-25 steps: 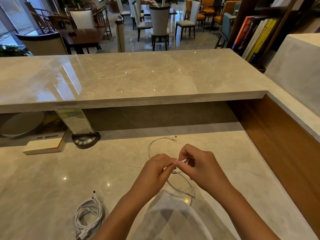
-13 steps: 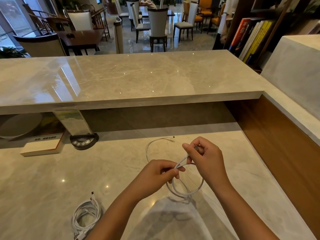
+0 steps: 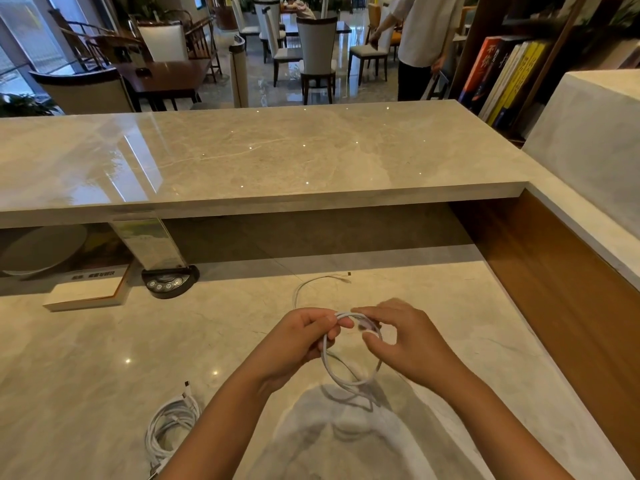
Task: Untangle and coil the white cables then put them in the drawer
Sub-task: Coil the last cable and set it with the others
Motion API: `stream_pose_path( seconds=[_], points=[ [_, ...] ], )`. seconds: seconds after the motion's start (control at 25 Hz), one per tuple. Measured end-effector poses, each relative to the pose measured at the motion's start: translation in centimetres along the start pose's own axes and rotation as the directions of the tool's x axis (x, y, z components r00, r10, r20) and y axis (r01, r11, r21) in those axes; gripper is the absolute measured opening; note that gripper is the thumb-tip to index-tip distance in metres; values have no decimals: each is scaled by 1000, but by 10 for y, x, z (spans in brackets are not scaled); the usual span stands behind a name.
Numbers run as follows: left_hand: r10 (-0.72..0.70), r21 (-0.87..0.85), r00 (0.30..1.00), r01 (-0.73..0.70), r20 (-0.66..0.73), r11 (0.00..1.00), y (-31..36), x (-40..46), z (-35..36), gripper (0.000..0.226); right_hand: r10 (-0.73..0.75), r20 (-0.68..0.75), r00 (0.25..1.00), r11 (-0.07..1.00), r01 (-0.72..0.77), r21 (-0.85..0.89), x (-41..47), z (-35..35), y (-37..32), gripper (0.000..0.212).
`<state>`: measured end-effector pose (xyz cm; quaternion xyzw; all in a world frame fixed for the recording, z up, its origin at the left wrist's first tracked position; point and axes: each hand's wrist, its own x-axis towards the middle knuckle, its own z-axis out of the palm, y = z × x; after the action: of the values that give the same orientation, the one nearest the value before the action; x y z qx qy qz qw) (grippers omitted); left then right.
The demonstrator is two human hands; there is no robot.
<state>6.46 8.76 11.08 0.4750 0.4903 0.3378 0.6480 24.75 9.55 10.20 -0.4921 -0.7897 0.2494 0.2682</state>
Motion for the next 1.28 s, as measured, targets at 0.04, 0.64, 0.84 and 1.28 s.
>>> stream_pose_path(
  seconds=[0.04, 0.64, 0.84, 1.28],
  points=[
    [0, -18, 1000, 0, -12, 1000, 0, 1, 0, 32, 109, 95, 989, 972, -126, 196, 1, -6, -4, 33],
    [68, 151, 988, -47, -141, 987, -7, 3, 8, 32, 151, -268, 952, 968, -86, 237, -6, -9, -8, 22],
    [69, 92, 981, -53, -181, 994, -7, 0, 1, 34, 189, -226, 956, 958, -129, 256, -4, -23, 5, 21],
    [223, 286, 948, -153, -229, 946, -5, -1, 5, 23, 247, -226, 942, 911, -147, 385, -4, -19, 9, 13]
  ],
)
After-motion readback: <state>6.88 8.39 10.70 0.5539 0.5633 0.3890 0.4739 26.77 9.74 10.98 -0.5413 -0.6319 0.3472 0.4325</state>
